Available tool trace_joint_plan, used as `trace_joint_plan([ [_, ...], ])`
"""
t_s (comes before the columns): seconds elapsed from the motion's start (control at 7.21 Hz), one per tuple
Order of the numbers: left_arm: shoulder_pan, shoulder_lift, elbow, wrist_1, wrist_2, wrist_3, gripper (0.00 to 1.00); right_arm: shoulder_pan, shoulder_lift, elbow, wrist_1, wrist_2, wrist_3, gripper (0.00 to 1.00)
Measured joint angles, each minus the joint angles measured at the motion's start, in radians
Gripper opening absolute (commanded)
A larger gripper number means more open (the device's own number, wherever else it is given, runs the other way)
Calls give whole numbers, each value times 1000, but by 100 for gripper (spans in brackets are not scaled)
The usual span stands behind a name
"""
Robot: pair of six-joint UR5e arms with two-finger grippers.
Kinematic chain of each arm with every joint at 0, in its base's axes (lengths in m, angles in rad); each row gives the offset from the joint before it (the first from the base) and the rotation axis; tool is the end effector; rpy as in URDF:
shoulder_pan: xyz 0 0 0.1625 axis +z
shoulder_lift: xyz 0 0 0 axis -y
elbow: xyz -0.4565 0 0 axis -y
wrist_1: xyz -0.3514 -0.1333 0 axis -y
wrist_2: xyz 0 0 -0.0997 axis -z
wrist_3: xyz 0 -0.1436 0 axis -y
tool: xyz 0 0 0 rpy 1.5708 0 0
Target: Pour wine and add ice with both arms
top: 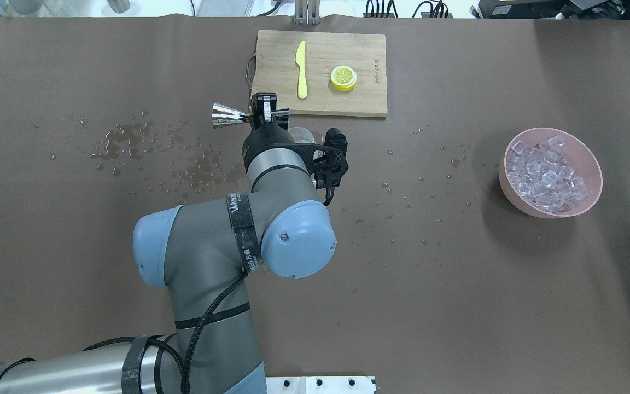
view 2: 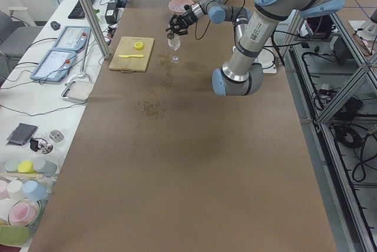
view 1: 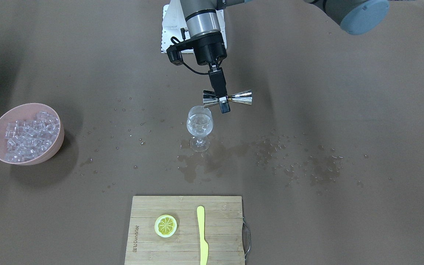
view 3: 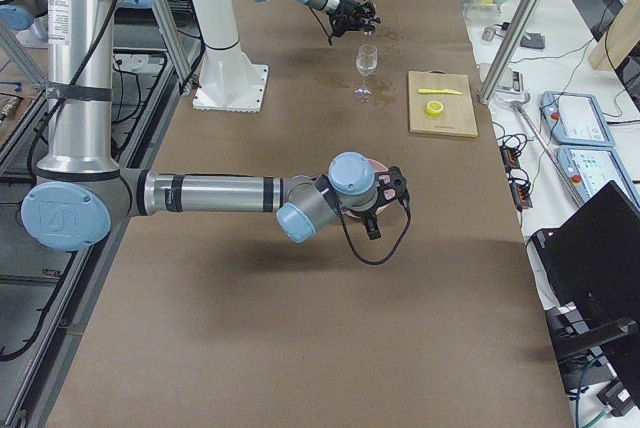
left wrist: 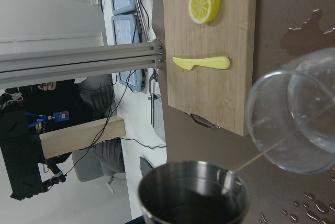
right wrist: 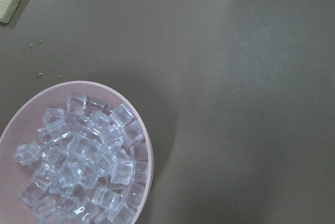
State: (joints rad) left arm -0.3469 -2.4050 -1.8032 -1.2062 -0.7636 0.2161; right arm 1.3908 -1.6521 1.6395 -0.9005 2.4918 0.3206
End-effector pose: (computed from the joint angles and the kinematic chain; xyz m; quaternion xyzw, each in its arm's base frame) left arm 0.5290 -0.4433 0.1729 0.4550 -0.1703 0.4679 0.7383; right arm -0.0612 -0.4425 0.6297 0.1761 -0.4791 -0.0836 0.8558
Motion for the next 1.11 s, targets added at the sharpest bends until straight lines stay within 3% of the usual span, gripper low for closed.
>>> trace_joint_plan([
  [0.28,-17,53,-58,-138,-20,7,0,-4,0,-2,-1,-4,0,100],
  [0.42,-38,142,-80,-317,-42,-43,0,-6,0,-2,-1,-5,0,100],
  [0.55,-82,249,-87,-537,-84,-139,0,-8,1,-2,-1,-6,0,100],
  [0.83,-231,407,-80,-796,-250,-440,0,-9,6,-2,-1,-6,0,100],
  [0.97,-305,494,-47,-929,-306,-571,0,-9,8,-2,-1,-8,0,100],
  [1.11,-355,583,50,-1123,-336,-719,0,-9,11,-2,-1,-12,0,100],
])
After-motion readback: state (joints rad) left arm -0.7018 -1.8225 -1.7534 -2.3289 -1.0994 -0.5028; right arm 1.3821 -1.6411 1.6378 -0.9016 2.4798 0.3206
